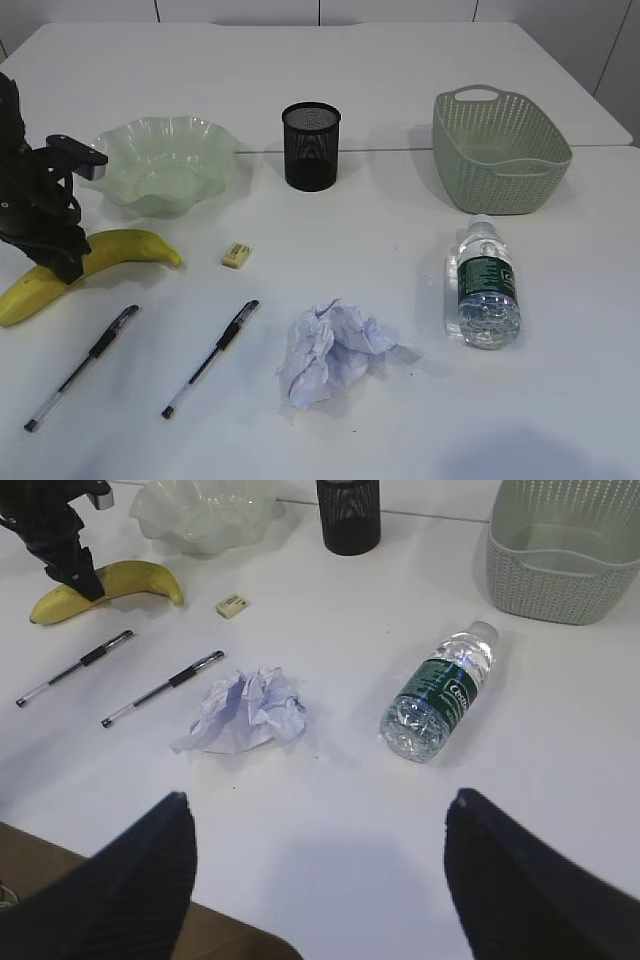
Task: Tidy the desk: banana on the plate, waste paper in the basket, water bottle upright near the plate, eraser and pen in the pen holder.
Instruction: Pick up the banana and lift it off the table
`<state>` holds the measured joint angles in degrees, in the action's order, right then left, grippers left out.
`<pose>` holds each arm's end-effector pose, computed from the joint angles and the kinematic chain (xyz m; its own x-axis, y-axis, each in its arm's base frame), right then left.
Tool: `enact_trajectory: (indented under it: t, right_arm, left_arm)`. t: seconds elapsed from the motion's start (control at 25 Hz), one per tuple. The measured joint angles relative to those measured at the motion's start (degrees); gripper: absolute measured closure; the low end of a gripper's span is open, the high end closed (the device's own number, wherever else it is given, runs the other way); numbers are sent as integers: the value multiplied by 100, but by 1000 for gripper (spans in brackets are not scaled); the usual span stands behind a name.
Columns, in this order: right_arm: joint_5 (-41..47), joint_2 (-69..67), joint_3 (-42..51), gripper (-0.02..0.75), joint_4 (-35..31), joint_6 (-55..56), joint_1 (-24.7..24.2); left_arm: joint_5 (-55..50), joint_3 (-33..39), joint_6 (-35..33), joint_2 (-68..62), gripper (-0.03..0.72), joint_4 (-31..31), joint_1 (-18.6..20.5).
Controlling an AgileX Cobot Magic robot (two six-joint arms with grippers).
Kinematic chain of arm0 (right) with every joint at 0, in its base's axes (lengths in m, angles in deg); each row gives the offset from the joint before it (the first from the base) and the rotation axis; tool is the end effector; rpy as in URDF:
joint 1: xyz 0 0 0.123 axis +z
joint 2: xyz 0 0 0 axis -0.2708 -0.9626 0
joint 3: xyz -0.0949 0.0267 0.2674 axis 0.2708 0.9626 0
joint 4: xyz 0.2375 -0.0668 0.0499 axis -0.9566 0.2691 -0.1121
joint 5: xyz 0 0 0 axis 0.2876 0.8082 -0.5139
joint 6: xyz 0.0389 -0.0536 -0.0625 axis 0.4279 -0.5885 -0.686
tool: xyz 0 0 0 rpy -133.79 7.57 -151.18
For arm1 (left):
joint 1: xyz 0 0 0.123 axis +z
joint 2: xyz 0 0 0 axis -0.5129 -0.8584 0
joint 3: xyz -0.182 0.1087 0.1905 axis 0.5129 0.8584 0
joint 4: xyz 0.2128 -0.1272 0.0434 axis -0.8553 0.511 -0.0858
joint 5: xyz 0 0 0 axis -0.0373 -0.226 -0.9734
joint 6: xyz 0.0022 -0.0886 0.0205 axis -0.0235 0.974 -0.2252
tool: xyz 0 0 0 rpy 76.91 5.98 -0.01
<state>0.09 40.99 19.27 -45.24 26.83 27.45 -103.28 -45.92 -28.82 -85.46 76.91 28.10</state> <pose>0.0318 0.0264 0.3509 -0.5106 -0.1199 -0.8514 -0.3826 0.9185 0.1001 0.4066 -0.0188 0.1353 -0.8674 0.4755 -0.1464 0.4685 0.8797 0.0811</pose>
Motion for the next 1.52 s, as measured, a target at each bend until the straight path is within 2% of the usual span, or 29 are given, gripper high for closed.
enact_trajectory:
  t: [0.48,0.84,1.12,1.52]
  right_arm:
    - [0,0,0,165,0,0,0]
    - [0,0,0,165,0,-32,0]
    - [0,0,0,165,-122,-42,0]
    - [0,0,0,165,-246,-42,0]
  left_arm:
    - [-570,-49,0,27,393,237,0]
    - [-1102,-49,0,578,393,437,-75]
    - [-1146,-49,0,951,393,495,-323]
    - [-820,-49,0,1121,393,750,-333]
